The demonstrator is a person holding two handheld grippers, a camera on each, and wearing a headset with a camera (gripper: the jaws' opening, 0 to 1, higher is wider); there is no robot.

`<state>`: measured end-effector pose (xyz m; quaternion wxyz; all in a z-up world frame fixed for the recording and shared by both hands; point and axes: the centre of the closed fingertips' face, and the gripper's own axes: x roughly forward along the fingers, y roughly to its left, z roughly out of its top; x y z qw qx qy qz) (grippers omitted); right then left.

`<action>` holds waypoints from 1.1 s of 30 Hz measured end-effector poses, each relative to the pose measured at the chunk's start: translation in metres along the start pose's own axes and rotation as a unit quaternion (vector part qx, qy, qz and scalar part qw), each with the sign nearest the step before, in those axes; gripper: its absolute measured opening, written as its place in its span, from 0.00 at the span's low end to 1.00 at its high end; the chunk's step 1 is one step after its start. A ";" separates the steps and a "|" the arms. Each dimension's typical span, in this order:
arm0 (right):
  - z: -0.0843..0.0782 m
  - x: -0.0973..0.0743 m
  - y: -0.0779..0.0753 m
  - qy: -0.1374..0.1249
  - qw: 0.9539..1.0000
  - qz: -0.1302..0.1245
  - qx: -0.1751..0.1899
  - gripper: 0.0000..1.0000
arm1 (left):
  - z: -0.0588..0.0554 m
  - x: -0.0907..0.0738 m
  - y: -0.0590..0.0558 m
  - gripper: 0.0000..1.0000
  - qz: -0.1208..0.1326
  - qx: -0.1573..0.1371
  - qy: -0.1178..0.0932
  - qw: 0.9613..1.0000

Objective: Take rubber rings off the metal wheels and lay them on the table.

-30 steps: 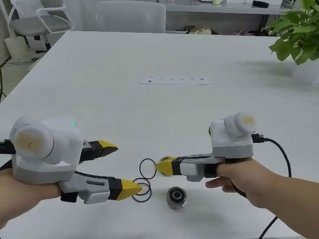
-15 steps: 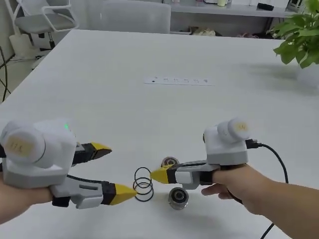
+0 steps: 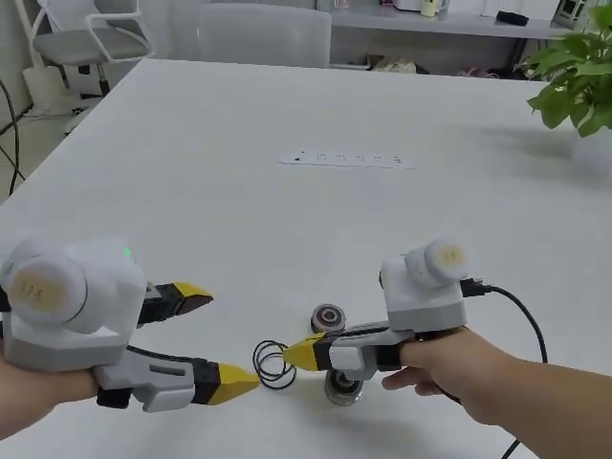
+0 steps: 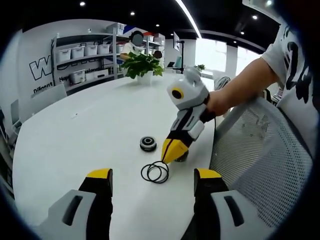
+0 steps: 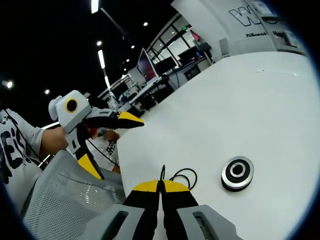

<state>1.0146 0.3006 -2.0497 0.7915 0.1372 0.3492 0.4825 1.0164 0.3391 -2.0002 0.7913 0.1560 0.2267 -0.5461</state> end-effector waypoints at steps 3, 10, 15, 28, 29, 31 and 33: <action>-0.003 0.001 -0.001 0.006 1.000 -0.002 -0.004 0.00 | 0.000 0.000 0.000 0.64 0.000 0.000 0.001 1.000; -0.009 0.001 -0.008 0.019 1.000 -0.018 -0.014 0.00 | 0.000 -0.001 0.001 0.64 0.002 0.000 0.001 1.000; -0.009 -0.002 -0.013 0.018 0.999 -0.030 -0.017 0.00 | 0.000 -0.001 0.002 0.64 0.003 -0.002 0.002 1.000; -0.011 -0.003 -0.020 0.026 0.998 -0.046 -0.032 0.01 | -0.001 0.000 0.003 0.64 0.003 -0.001 0.004 1.000; -0.011 -0.003 -0.021 0.026 0.998 -0.046 -0.032 0.00 | -0.001 -0.001 0.004 0.64 0.003 -0.001 0.004 1.000; -0.011 -0.004 -0.022 0.029 0.998 -0.049 -0.037 0.01 | -0.001 0.000 0.003 0.64 0.003 -0.002 0.004 1.000; -0.012 -0.004 -0.023 0.031 0.997 -0.051 -0.039 0.04 | -0.002 0.000 0.003 0.64 0.002 -0.001 0.006 1.000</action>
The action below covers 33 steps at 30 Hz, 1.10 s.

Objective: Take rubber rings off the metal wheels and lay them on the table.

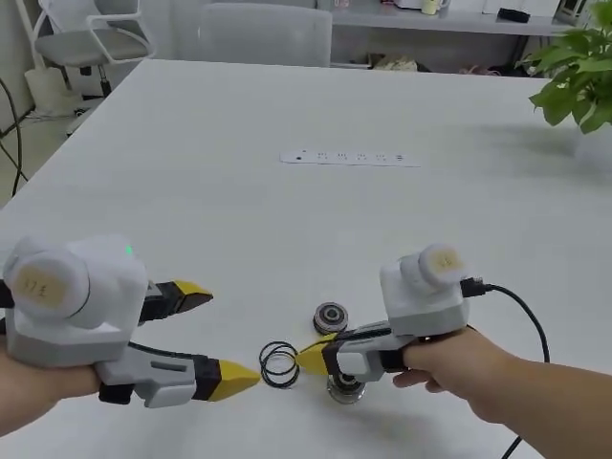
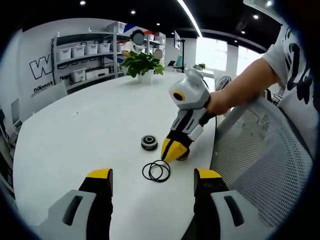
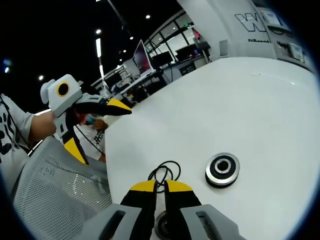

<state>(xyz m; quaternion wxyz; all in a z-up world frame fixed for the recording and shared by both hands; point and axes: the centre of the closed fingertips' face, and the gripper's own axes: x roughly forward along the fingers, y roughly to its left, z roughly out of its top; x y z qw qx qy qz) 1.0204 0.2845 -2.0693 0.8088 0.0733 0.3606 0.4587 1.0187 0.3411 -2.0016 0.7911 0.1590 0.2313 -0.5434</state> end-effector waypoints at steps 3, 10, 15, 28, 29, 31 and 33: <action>-0.001 0.000 -0.001 0.002 1.000 -0.002 -0.002 0.05 | 0.000 0.000 0.000 0.64 -0.001 0.000 0.001 1.000; -0.002 -0.001 -0.003 0.006 1.000 -0.006 -0.012 0.07 | -0.001 0.000 -0.001 0.64 -0.002 0.000 0.004 1.000; 0.002 -0.005 -0.006 0.000 1.000 -0.010 -0.011 0.08 | -0.001 0.001 -0.001 0.64 -0.003 -0.003 0.004 1.000; 0.015 -0.019 -0.014 -0.014 0.999 -0.026 -0.026 0.12 | 0.001 0.006 0.002 0.63 -0.008 -0.003 0.009 1.000; 0.016 -0.020 -0.015 -0.016 0.999 -0.027 -0.027 0.12 | 0.002 0.007 0.002 0.63 -0.009 -0.002 0.009 1.000; 0.018 -0.022 -0.016 -0.020 0.999 -0.031 -0.029 0.13 | 0.004 0.008 0.003 0.63 -0.010 -0.001 0.009 1.000; 0.019 -0.023 -0.017 -0.020 0.999 -0.033 -0.030 0.14 | 0.006 0.009 0.003 0.63 -0.012 -0.001 0.009 1.000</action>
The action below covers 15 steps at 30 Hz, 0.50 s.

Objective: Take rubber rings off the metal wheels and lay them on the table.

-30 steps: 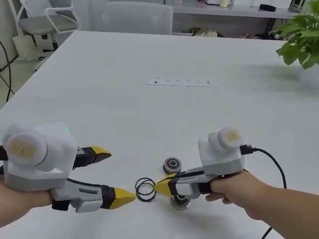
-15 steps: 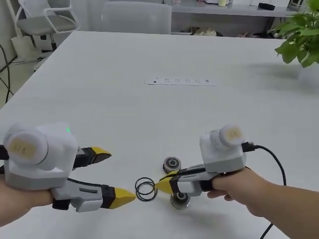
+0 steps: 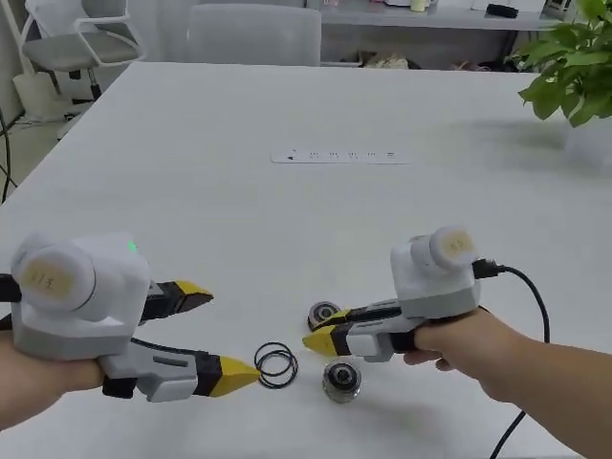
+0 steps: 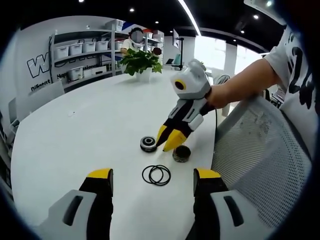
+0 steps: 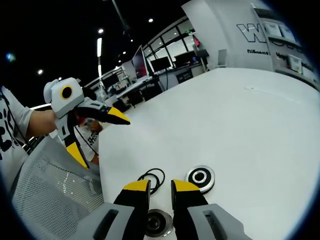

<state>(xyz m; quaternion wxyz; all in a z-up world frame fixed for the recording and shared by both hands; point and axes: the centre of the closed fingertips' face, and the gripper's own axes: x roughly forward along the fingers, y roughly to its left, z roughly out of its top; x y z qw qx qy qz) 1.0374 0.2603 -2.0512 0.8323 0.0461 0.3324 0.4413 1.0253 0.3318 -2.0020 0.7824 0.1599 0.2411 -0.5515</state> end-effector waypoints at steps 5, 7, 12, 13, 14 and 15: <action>0.004 -0.007 -0.006 -0.005 1.000 -0.009 -0.007 0.15 | 0.007 0.004 0.001 0.63 -0.006 0.006 0.000 1.000; 0.006 -0.009 -0.008 -0.004 1.000 -0.013 -0.012 0.16 | 0.009 0.005 0.002 0.63 -0.007 0.007 0.000 1.000; 0.008 -0.016 -0.014 -0.007 1.000 -0.020 -0.016 0.18 | 0.013 0.009 0.002 0.62 -0.013 0.003 -0.002 1.000; 0.008 -0.017 -0.016 -0.008 1.000 -0.024 -0.017 0.18 | 0.014 0.010 0.003 0.62 -0.013 0.003 -0.002 1.000; 0.008 -0.018 -0.017 -0.008 1.000 -0.025 -0.017 0.19 | 0.015 0.011 0.003 0.62 -0.014 0.004 -0.002 1.000; 0.008 -0.019 -0.018 -0.008 0.999 -0.027 -0.018 0.19 | 0.015 0.012 0.003 0.62 -0.015 0.005 -0.001 1.000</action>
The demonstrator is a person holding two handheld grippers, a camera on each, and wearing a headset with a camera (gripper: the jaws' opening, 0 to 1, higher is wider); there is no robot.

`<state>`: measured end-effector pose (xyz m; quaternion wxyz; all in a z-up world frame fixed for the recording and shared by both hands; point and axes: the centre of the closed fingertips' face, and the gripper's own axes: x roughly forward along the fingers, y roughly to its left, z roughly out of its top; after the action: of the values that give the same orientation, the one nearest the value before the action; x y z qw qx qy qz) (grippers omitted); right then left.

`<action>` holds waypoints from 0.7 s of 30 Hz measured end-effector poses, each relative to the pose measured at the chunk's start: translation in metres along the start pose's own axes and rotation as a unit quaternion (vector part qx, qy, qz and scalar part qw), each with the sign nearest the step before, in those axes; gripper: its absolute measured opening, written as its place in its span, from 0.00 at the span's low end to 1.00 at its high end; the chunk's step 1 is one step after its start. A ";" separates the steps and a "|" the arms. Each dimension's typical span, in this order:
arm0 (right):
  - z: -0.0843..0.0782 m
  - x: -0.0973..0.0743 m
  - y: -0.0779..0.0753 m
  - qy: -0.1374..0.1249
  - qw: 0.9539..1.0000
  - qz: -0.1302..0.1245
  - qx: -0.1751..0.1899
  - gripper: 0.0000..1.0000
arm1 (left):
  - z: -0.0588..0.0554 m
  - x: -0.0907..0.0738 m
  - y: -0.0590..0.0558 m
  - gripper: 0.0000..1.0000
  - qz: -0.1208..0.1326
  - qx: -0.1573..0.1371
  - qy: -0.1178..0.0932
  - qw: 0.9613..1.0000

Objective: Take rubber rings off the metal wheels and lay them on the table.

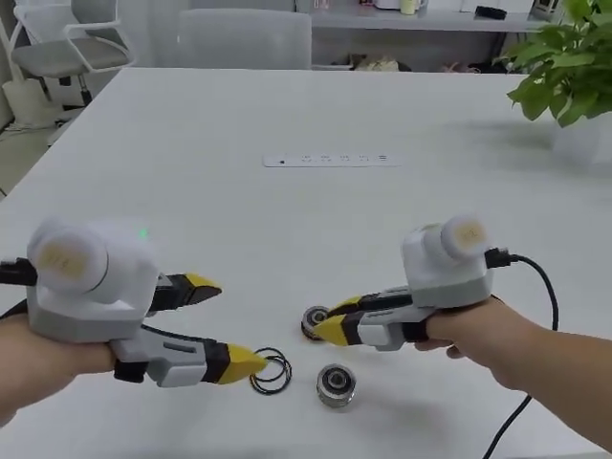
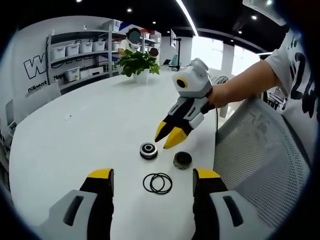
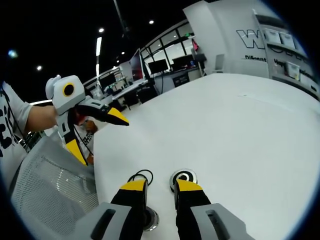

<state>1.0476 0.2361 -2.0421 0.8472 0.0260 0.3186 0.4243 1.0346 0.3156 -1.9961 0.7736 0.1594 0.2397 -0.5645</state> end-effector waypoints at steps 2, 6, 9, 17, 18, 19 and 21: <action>0.000 -0.002 -0.003 0.000 1.000 -0.005 -0.002 0.20 | 0.001 0.002 0.002 0.62 -0.002 0.000 0.000 1.000; -0.001 -0.005 -0.010 0.001 1.000 -0.018 -0.012 0.26 | 0.005 0.005 0.004 0.62 -0.005 0.002 0.000 1.000; -0.001 -0.008 -0.012 0.000 1.000 -0.022 -0.015 0.28 | 0.008 0.007 0.005 0.61 -0.008 -0.001 -0.003 1.000; -0.006 -0.010 -0.022 0.009 0.999 -0.035 -0.034 0.33 | 0.010 0.015 0.011 0.61 -0.008 0.002 0.002 1.000; -0.006 -0.010 -0.023 0.009 0.999 -0.037 -0.039 0.34 | 0.010 0.016 0.011 0.61 -0.009 0.003 0.003 1.000; -0.006 -0.010 -0.024 0.009 0.998 -0.038 -0.042 0.34 | 0.010 0.017 0.012 0.61 -0.009 0.003 0.004 1.000; -0.007 -0.010 -0.026 0.010 0.998 -0.041 -0.048 0.35 | 0.010 0.019 0.013 0.61 -0.010 0.004 0.006 1.000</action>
<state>1.0572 0.2100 -2.0509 0.8606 -0.0318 0.3077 0.4046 1.0531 0.2994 -1.9989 0.7658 0.1633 0.2441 -0.5722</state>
